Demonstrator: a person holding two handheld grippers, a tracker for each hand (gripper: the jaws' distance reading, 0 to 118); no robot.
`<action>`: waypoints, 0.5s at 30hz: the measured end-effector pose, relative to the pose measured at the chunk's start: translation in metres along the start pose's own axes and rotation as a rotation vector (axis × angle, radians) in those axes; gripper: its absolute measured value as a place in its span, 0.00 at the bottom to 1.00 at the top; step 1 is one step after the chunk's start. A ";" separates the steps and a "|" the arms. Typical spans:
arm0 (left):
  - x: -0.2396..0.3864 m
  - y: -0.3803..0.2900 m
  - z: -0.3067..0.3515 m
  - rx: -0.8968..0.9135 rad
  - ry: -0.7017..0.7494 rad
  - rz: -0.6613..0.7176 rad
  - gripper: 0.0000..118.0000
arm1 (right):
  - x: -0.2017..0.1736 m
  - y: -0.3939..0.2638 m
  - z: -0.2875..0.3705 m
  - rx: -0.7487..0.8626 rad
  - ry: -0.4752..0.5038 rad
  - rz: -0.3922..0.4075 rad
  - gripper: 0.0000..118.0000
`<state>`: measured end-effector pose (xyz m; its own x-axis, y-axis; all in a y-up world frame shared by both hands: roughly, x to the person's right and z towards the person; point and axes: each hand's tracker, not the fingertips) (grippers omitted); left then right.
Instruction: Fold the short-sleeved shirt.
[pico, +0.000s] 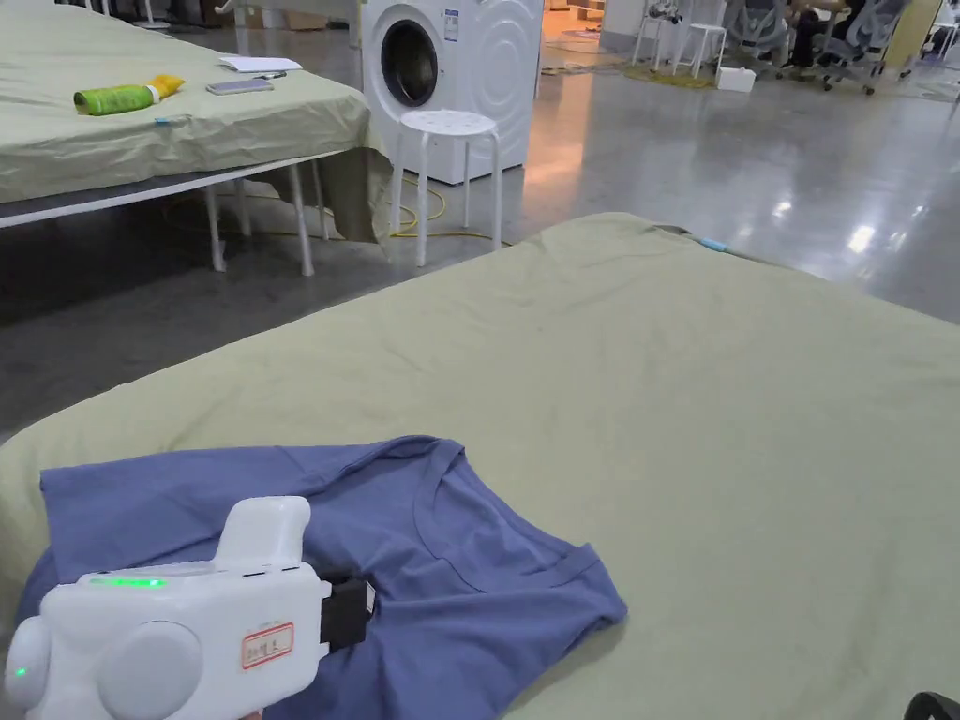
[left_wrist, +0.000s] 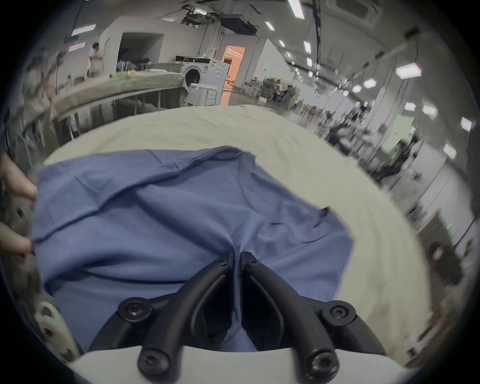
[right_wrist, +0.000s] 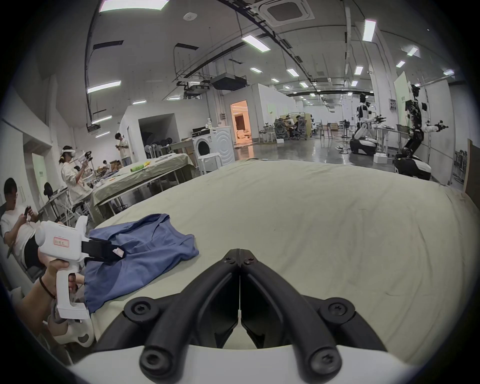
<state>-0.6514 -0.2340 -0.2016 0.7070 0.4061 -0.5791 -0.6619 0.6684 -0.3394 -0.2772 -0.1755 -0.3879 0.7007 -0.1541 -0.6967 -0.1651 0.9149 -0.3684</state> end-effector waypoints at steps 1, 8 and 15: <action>-0.002 0.002 0.000 -0.011 -0.029 0.054 0.05 | 0.003 0.000 0.002 0.005 -0.007 -0.009 0.02; -0.013 0.003 0.015 0.057 -0.249 0.345 0.04 | 0.027 0.001 0.034 0.040 -0.062 -0.061 0.02; 0.068 0.022 0.045 0.102 -0.504 0.257 0.04 | 0.067 0.000 0.089 0.120 -0.199 -0.152 0.02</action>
<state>-0.6066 -0.1631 -0.2152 0.5741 0.7939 -0.2004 -0.8188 0.5550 -0.1468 -0.1688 -0.1520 -0.3795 0.8359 -0.2276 -0.4995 0.0279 0.9264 -0.3755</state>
